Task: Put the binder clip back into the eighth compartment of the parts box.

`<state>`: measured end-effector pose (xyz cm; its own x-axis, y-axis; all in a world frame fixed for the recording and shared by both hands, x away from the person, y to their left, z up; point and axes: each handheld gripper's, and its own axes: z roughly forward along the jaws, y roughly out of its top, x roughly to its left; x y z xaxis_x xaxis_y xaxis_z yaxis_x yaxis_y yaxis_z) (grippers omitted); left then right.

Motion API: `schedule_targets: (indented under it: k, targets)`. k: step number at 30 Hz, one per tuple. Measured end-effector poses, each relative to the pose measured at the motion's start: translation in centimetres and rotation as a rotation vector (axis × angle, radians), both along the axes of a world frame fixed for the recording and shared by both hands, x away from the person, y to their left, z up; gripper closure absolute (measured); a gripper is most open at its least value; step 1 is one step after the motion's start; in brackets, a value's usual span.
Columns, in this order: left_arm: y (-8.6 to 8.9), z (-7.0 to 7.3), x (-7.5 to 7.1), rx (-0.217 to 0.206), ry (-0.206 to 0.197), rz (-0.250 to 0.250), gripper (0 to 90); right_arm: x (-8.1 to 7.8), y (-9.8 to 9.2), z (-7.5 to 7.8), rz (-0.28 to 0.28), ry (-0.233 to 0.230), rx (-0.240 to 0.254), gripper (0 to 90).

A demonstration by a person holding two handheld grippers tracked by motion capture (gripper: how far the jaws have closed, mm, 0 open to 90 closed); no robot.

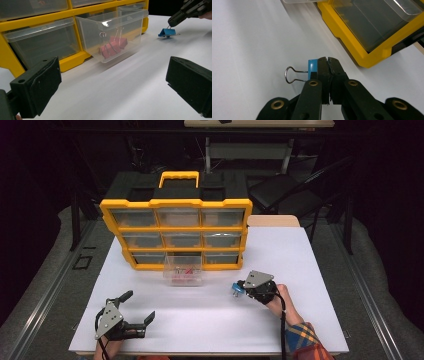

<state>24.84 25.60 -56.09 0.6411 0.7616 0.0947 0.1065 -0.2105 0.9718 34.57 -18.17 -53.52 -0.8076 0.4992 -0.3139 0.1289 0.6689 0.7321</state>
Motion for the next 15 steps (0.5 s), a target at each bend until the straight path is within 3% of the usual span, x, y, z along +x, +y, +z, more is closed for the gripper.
schedule_targets:
  k: [6,15]
  targets:
    - [0.0,0.0,0.0,0.002,-0.001,-0.003,0.0,-0.1,0.0,0.4,-0.025,-0.008,0.028,88.8]
    - [0.0,0.0,0.0,0.006,-0.002,-0.005,0.0,-0.1,-0.6,1.5,-0.077,0.050,0.164,88.8]
